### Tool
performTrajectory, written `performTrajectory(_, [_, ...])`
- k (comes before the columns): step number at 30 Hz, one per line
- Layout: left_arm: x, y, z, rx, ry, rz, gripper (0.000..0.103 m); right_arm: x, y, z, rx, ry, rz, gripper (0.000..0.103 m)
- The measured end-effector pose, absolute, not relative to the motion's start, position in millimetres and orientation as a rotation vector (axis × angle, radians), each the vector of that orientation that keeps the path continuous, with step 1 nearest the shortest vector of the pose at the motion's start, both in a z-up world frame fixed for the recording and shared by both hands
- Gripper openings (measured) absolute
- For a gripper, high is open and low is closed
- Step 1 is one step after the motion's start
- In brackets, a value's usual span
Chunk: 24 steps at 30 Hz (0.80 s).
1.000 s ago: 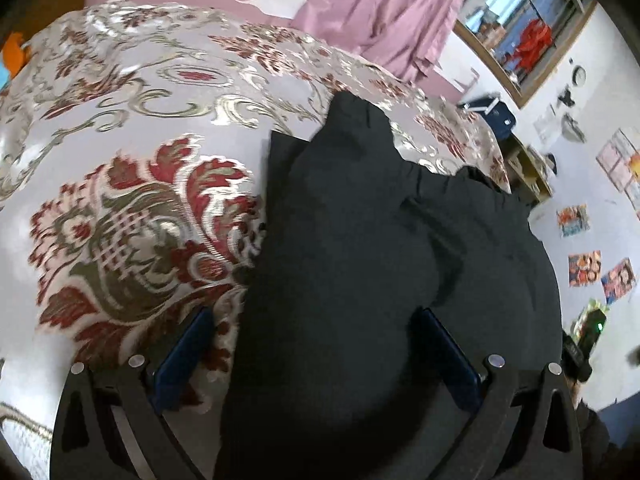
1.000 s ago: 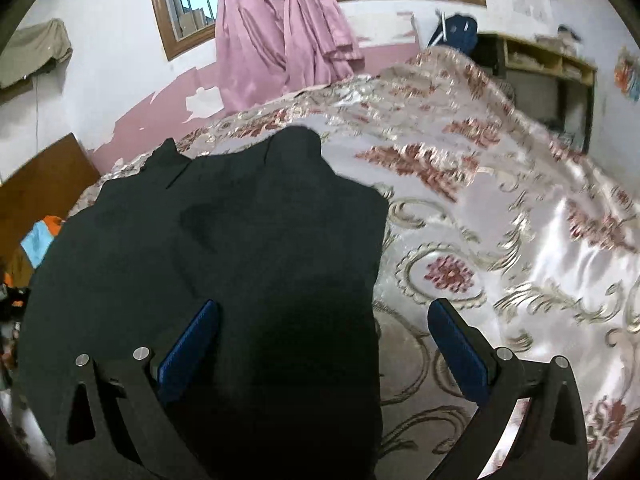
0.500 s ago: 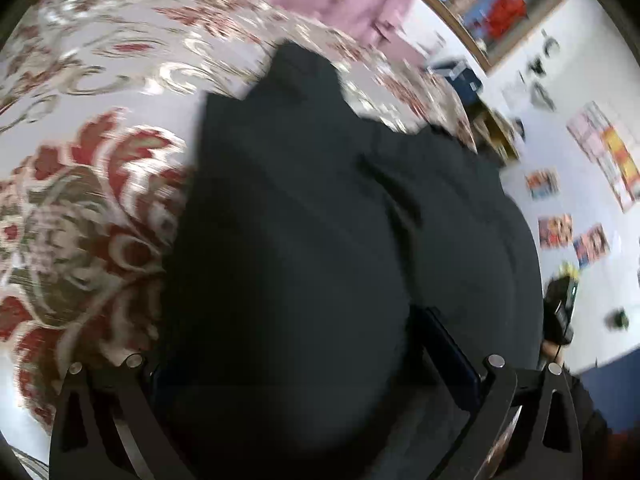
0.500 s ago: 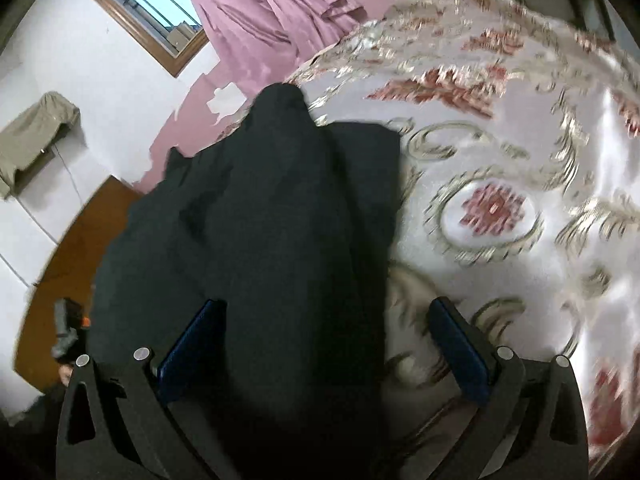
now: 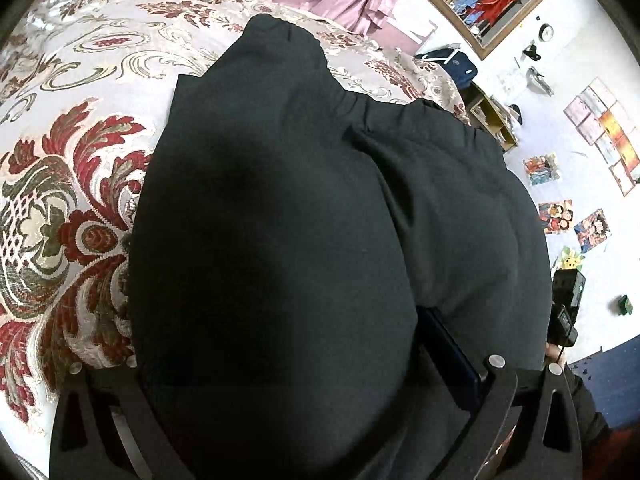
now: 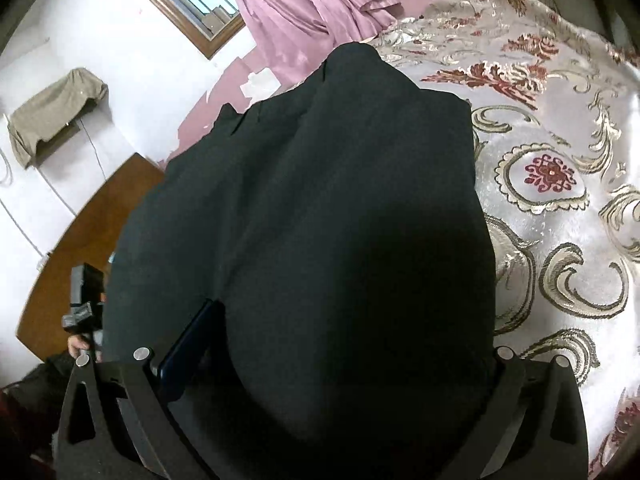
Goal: Fold large clothes
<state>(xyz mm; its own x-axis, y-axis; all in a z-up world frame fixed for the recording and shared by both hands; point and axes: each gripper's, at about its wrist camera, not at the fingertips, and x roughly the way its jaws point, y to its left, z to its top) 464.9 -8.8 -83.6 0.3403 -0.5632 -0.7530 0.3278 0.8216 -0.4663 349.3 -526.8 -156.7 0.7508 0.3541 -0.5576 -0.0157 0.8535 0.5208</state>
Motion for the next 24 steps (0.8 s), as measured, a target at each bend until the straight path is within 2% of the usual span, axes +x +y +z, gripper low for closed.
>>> performTrajectory(10, [474.6, -28.0, -75.9, -0.206, 1.246, -0.435, 0.102, 358.4, -528.1, -140.3, 0.554, 0.853, 0.146, 0.102])
performTrajectory(11, [474.2, -28.4, -76.2, -0.217, 1.252, -0.430, 0.100, 359.5, -527.3, -138.5, 0.553, 0.865, 0.140, 0.099])
performTrajectory(13, [471.3, -24.6, -74.0, -0.264, 1.251, -0.413, 0.086, 357.1, -523.3, -133.0, 0.546, 0.877, 0.122, 0.091])
performTrajectory(14, [468.4, -22.6, -72.0, -0.287, 1.245, -0.406, 0.081, 354.1, -521.7, -131.0, 0.540, 0.877, 0.117, 0.083])
performTrajectory(15, [464.5, -19.5, -71.8, -0.304, 1.239, -0.404, 0.070, 349.6, -518.4, -127.1, 0.536, 0.878, 0.114, 0.074])
performTrajectory(16, [459.5, -16.0, -68.2, -0.330, 1.230, -0.404, 0.058, 346.1, -516.2, -124.2, 0.531, 0.878, 0.113, 0.069])
performTrajectory(17, [455.8, -13.4, -65.2, -0.345, 1.223, -0.405, 0.052, 342.5, -514.0, -120.8, 0.521, 0.880, 0.112, 0.060])
performTrajectory(18, [452.9, -10.3, -61.1, -0.363, 1.214, -0.409, 0.041, 337.5, -509.3, -114.0, 0.499, 0.880, 0.109, 0.049])
performTrajectory(19, [446.7, -7.4, -54.2, -0.386, 1.197, -0.415, 0.033, 332.8, -506.3, -108.7, 0.483, 0.875, 0.108, 0.044])
performTrajectory(21, [437.1, -4.7, -43.4, -0.392, 1.175, -0.401, 0.027, 322.6, -498.9, -94.6, 0.446, 0.856, 0.096, 0.029])
performTrajectory(24, [422.8, -4.4, -24.2, -0.337, 1.150, -0.369, 0.022, 302.1, -473.5, -60.6, 0.312, 0.786, 0.064, 0.023])
